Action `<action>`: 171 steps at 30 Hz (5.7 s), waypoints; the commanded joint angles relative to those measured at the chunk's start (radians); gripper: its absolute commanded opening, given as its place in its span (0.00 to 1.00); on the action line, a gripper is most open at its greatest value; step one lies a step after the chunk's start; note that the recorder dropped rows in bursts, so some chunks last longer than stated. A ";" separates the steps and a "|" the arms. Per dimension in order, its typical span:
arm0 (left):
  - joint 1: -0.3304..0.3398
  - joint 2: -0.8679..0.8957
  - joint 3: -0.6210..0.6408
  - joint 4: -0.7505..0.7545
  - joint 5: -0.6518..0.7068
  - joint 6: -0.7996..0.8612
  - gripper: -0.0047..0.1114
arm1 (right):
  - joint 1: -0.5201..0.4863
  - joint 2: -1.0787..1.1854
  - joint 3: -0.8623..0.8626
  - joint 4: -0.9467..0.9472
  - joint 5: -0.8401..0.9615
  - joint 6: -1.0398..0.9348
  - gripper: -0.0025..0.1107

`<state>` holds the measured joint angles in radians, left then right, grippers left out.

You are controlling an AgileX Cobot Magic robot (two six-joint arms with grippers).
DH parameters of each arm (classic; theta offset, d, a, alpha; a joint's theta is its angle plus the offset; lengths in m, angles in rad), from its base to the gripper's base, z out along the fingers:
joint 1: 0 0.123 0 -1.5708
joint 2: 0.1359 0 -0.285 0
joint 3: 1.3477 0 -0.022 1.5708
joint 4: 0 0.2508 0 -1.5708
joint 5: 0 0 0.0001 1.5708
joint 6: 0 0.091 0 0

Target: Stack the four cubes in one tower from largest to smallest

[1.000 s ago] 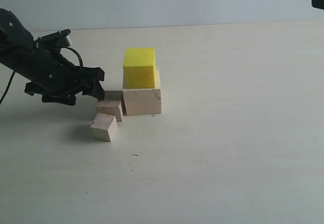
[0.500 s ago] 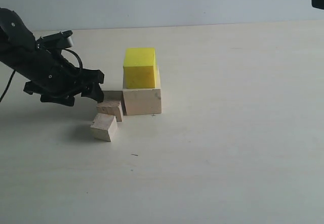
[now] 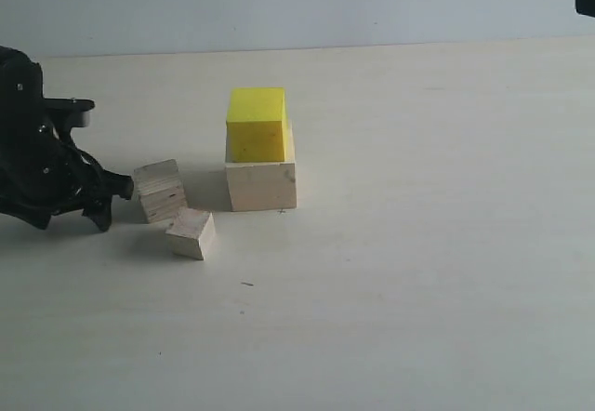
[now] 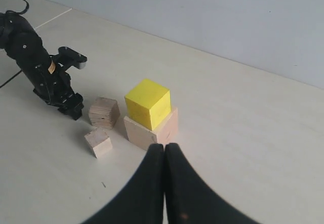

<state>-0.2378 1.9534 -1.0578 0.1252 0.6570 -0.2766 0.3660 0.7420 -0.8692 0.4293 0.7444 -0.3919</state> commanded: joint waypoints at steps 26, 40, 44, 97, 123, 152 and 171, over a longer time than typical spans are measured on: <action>-0.009 -0.166 -0.125 -0.495 0.067 0.243 0.55 | -0.004 -0.009 0.006 -0.025 -0.040 -0.012 0.02; -0.011 -0.059 -0.128 -0.602 0.055 0.190 0.63 | -0.004 -0.009 0.006 -0.025 -0.040 -0.012 0.02; -0.011 -0.053 -0.128 -0.619 0.038 0.190 0.63 | -0.004 -0.009 0.006 -0.026 -0.039 -0.012 0.02; -0.020 0.036 -0.186 -0.093 0.227 0.129 0.05 | -0.004 -0.009 0.006 -0.046 -0.038 -0.026 0.02; -0.020 0.036 -0.186 0.057 0.331 0.251 0.52 | -0.004 -0.009 0.006 -0.046 -0.037 -0.026 0.02; -0.020 0.036 -0.186 0.146 0.286 0.277 0.55 | -0.004 -0.009 0.006 -0.048 -0.032 -0.060 0.02; 0.019 0.036 -0.186 0.063 0.282 0.243 0.65 | -0.004 -0.009 0.006 -0.048 -0.006 -0.060 0.02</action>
<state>-0.2250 1.9892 -1.2478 0.2062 0.9479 -0.0201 0.3660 0.7420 -0.8692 0.3858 0.7385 -0.4446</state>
